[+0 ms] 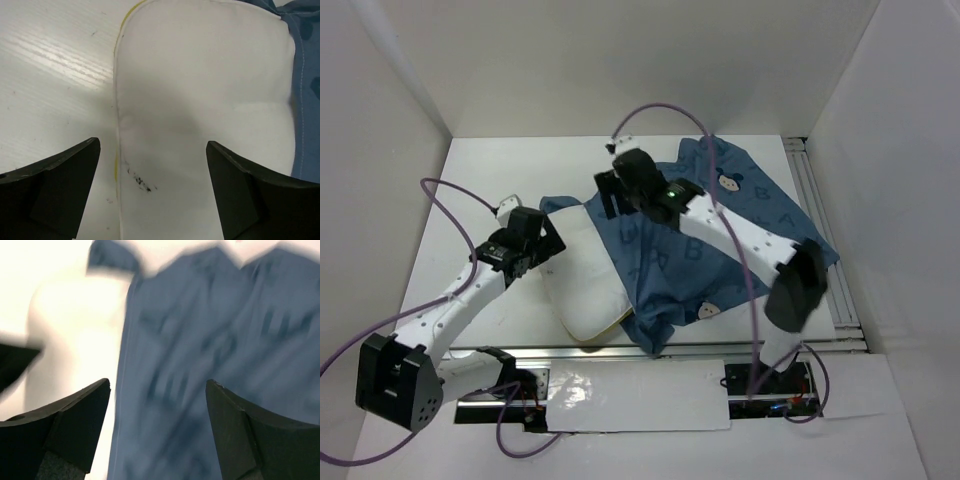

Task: Put the pillow into the pillowcase

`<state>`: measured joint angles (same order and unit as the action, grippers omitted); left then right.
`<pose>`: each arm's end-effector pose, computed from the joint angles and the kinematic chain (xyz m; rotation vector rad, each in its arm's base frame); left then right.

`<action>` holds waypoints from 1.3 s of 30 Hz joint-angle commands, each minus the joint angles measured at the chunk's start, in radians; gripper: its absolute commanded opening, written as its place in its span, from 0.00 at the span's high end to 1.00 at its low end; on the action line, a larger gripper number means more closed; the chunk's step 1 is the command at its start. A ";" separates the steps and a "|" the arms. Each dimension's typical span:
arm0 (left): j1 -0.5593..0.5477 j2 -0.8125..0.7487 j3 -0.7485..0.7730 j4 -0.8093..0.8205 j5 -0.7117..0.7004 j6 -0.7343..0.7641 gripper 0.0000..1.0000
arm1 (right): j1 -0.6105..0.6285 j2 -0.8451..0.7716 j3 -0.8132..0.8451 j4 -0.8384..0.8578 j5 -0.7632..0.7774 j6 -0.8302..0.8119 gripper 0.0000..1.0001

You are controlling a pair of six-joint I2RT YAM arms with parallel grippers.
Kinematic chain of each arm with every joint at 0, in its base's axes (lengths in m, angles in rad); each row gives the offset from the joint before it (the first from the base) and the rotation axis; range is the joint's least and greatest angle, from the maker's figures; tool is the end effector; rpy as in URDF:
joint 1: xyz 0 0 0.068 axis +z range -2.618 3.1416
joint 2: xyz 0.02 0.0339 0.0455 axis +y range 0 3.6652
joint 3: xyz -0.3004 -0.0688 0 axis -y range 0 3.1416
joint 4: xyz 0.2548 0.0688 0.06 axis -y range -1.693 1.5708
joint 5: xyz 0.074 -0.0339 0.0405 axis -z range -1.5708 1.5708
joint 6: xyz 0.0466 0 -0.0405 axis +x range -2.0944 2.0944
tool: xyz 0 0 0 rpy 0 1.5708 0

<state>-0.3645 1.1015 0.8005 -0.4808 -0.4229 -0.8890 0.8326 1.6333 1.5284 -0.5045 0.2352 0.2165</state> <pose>0.2198 -0.0634 0.2811 -0.7825 2.1346 -0.1592 0.2747 0.2858 0.3780 -0.5324 2.1158 0.3461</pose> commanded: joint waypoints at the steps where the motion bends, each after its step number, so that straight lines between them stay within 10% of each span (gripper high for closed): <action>1: 0.068 0.040 0.016 0.132 0.189 0.131 0.00 | -0.010 0.246 0.217 -0.016 0.108 -0.076 0.19; 12: 0.108 0.138 -0.112 0.353 0.374 0.206 0.03 | -0.019 0.787 0.794 -0.128 0.117 -0.210 0.28; 18: 0.108 0.211 -0.133 0.429 0.424 0.242 0.44 | -0.038 0.775 0.725 -0.100 0.262 -0.160 0.81; 19: 0.099 0.221 -0.133 0.455 0.434 0.264 0.59 | -0.038 0.775 0.716 -0.100 0.272 -0.160 0.91; 20: 0.099 0.221 -0.133 0.464 0.449 0.274 1.00 | -0.038 0.751 0.716 -0.088 0.273 -0.160 0.98; 39: -0.079 -0.227 -0.225 0.907 0.478 0.622 1.00 | 0.062 0.343 0.624 -0.022 -0.496 -0.190 1.00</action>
<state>-0.4076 0.9337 0.5476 0.1493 -0.0471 -0.3485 0.8093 2.0979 2.1460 -0.6006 0.0372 -0.0021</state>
